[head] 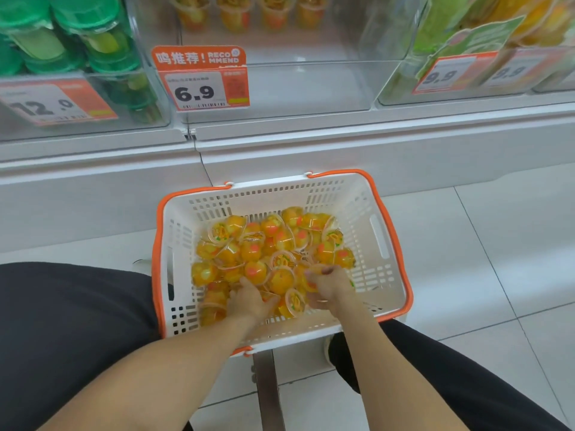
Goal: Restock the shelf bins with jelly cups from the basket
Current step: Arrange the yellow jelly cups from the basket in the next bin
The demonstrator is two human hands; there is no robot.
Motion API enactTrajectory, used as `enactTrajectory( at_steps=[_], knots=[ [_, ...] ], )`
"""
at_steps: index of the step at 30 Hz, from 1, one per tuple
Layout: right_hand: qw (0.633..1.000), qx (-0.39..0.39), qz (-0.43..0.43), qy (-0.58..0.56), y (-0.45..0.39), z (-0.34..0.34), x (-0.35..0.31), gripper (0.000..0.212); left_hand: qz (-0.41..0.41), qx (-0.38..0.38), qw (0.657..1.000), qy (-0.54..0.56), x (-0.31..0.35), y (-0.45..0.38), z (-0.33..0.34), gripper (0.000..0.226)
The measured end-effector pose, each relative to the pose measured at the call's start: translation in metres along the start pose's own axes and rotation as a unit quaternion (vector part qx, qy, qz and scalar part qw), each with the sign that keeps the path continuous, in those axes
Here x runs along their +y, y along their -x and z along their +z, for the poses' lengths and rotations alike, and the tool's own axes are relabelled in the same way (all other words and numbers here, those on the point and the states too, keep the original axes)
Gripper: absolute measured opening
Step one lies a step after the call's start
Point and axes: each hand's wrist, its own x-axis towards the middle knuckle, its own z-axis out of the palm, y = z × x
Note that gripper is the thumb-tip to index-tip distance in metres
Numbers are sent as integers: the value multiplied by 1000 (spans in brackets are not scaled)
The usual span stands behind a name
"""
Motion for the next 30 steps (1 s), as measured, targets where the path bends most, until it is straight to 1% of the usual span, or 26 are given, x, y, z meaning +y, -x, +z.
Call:
enactTrajectory(
  at_steps=[2, 4, 7, 8, 9, 12, 14, 15, 16, 17, 19, 20, 22, 24, 25, 26, 27, 28, 30],
  knots=[
    [999, 15, -17, -40, 4, -11, -6, 33, -9, 27, 999, 18, 4, 1, 2, 92],
    [996, 27, -44, -68, 7, -20, -12, 38, -13, 27, 998, 48, 6, 3, 0, 90],
    [992, -9, -63, -110, 17, -28, -26, 64, -20, 12, 997, 74, 7, 11, -11, 84],
    [991, -25, -67, -111, 20, -28, -31, 70, -21, 7, 996, 85, 7, 14, -16, 80],
    [990, -41, -74, -110, 26, -27, -38, 71, -20, 0, 995, 101, 7, 18, -23, 73],
    [984, -97, -92, -116, 33, -23, -54, 73, -22, -19, 987, 159, 13, 30, -48, 40],
    [972, -143, -96, -160, 44, -19, -70, 69, -23, -19, 974, 226, 19, 34, -65, 31],
    [958, -169, -99, -208, 50, -17, -78, 64, -24, -15, 960, 277, 24, 38, -76, 29],
    [936, -196, -102, -275, 54, -15, -85, 55, -24, -17, 939, 342, 28, 42, -87, 28],
    [905, -220, -99, -352, 61, -12, -93, 45, -19, -23, 911, 411, 35, 48, -100, 29],
    [843, -256, -93, -463, 76, -5, -110, 34, 25, -57, 834, 549, 48, 63, -130, 34],
    [824, -274, -101, -486, 83, -2, -119, 33, 58, -83, 789, 606, 55, 71, -149, 38],
    [794, -312, -134, -504, 98, 3, -136, 35, 113, -138, 705, 686, 68, 85, -191, 47],
    [753, -345, -176, -531, 116, 7, -153, 41, 169, -196, 644, 720, 82, 102, -237, 45],
    [731, -357, -201, -546, 125, 7, -162, 47, 194, -217, 632, 718, 90, 111, -259, 44],
    [712, -367, -228, -553, 136, 6, -171, 53, 217, -224, 642, 701, 98, 118, -281, 44],
    [700, -377, -259, -549, 148, 5, -180, 57, 239, -219, 669, 669, 105, 126, -300, 44],
    [701, -376, -297, -528, 159, 3, -190, 56, 262, -208, 702, 629, 111, 132, -317, 44],
    [734, -338, -383, -448, 181, -1, -212, 52, 298, -185, 768, 535, 119, 143, -343, 44]
  ],
)
